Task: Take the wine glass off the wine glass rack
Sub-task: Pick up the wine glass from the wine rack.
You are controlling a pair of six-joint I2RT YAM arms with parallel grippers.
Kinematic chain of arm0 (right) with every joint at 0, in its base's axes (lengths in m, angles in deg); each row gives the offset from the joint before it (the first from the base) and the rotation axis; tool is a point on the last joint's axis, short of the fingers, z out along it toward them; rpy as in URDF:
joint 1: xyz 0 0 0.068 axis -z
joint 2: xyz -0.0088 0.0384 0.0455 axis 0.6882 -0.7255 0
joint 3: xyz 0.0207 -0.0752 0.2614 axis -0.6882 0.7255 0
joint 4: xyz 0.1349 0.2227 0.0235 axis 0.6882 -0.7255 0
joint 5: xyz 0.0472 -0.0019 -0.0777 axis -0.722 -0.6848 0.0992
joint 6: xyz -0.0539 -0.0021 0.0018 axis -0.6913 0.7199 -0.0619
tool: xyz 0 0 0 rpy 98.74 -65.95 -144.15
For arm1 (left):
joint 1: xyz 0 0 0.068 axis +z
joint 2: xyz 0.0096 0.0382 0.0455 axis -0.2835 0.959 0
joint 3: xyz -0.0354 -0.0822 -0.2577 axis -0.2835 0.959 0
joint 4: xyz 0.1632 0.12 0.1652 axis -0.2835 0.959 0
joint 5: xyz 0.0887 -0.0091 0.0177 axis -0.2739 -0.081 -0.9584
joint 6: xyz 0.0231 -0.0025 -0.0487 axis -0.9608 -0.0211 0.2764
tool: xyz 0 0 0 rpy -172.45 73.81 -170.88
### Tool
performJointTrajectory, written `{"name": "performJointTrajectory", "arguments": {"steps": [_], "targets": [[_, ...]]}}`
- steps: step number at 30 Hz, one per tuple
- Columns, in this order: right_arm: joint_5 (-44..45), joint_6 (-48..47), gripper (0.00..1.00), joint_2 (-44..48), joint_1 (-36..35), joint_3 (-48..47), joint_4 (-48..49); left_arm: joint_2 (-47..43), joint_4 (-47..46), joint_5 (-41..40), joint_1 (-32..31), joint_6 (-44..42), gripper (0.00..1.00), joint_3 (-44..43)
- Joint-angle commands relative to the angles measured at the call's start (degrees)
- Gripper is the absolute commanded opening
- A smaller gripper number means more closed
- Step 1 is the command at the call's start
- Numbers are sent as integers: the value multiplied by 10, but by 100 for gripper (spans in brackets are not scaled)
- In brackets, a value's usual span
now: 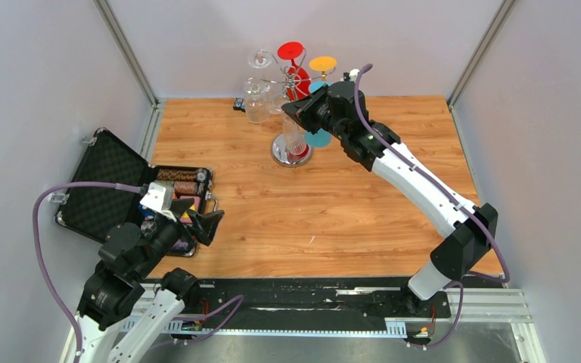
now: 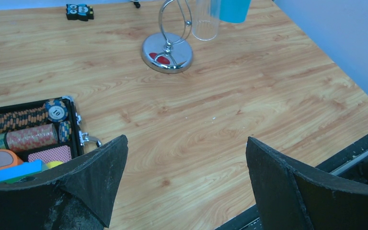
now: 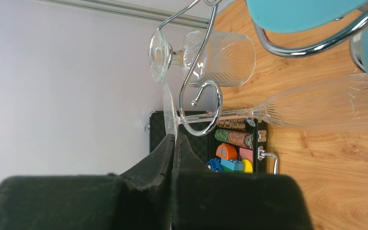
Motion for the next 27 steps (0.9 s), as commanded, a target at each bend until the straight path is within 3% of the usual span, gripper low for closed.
{"name": "performJointTrajectory", "arguments": {"steps": [1,27], "targets": [[-5,16,0,-9,-3,-32,27,-4,-16,-8,-1,-2,100,2],[46,55,0,-34,1,-56,36,-7,-14,-8,-1,-1,100,3]]}}
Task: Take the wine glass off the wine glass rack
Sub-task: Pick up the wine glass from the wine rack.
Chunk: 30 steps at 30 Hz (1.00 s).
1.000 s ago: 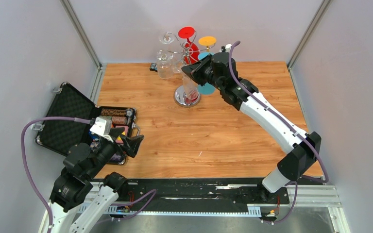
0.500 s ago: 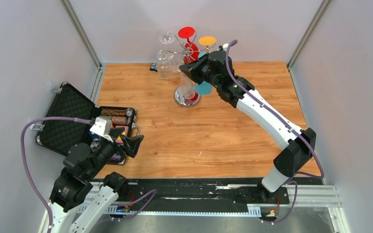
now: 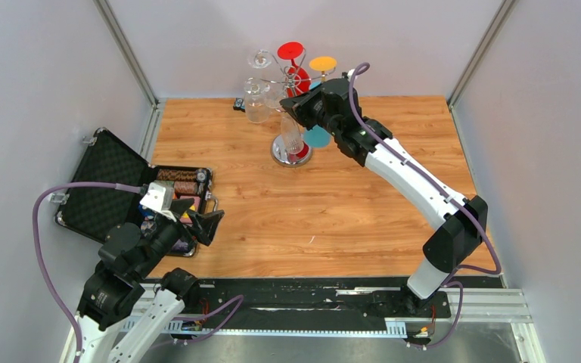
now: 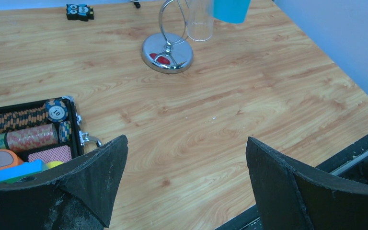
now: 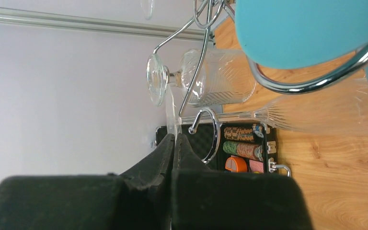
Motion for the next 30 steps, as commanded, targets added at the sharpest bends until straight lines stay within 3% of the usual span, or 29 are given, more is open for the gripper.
{"name": "performJointTrajectory", "arguments": {"steps": [1,30], "targets": [[23,16,0,7,2,-26,29,-6,-14,-7,-1,-1,100,3],[98,142,0,64,19,68,68,-7,-12,-7,-1,0,100,4]]}}
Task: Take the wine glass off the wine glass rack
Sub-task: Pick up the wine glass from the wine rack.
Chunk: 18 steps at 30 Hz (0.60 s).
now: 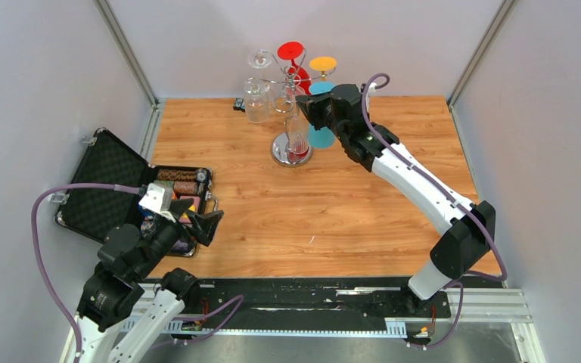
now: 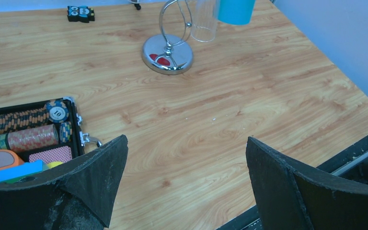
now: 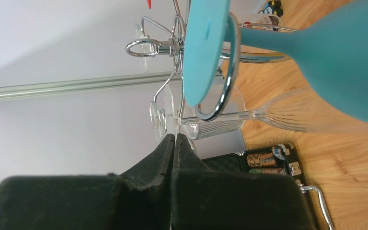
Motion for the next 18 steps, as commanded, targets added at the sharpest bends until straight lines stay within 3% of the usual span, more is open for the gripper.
{"name": "performJointTrajectory", "arguments": {"steps": [1,18], "targets": [[12,33,0,34,2,15,51,-3,-13,-6,-1,1,100,3],[-9,28,0,111,-1,95,66,-1,-12,-22,-1,2,100,2]]}}
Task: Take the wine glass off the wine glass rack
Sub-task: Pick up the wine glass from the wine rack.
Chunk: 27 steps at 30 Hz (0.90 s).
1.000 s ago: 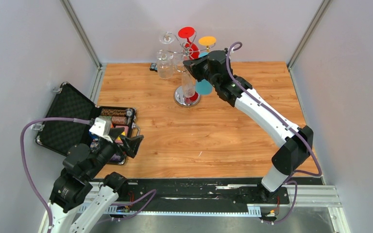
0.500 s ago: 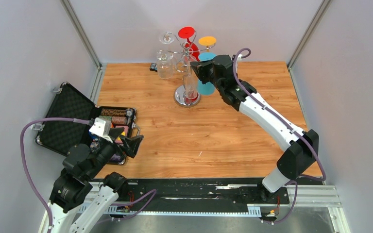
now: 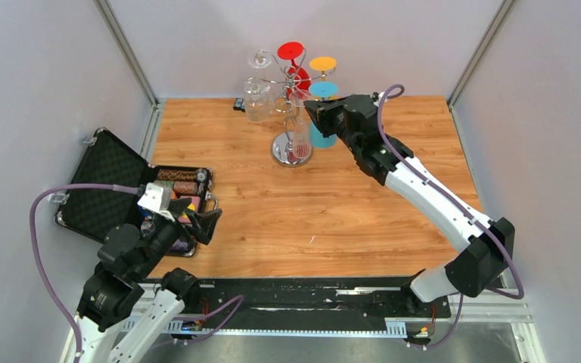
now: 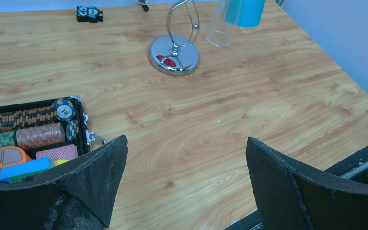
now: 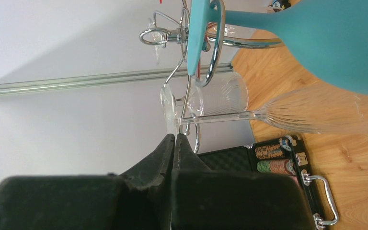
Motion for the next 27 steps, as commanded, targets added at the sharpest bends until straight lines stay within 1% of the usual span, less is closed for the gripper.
{"name": "performJointTrajectory", "arguments": {"steps": [1,10,13,23,27], "targets": [[-10,1,0,44,-2,17,35,0,-12,-4,-1,1,100,1],[-18,-44,0,108,-19,66,35,34,-10,6,0,6,100,-14],[-26,-64,0,142,-20,94,35,55,0,24,-1,16,100,-29],[-66,-147,0,281,-20,211,32,118,26,90,-1,98,100,-78],[-95,-188,0,327,-20,253,32,133,26,118,0,127,100,-88]]}}
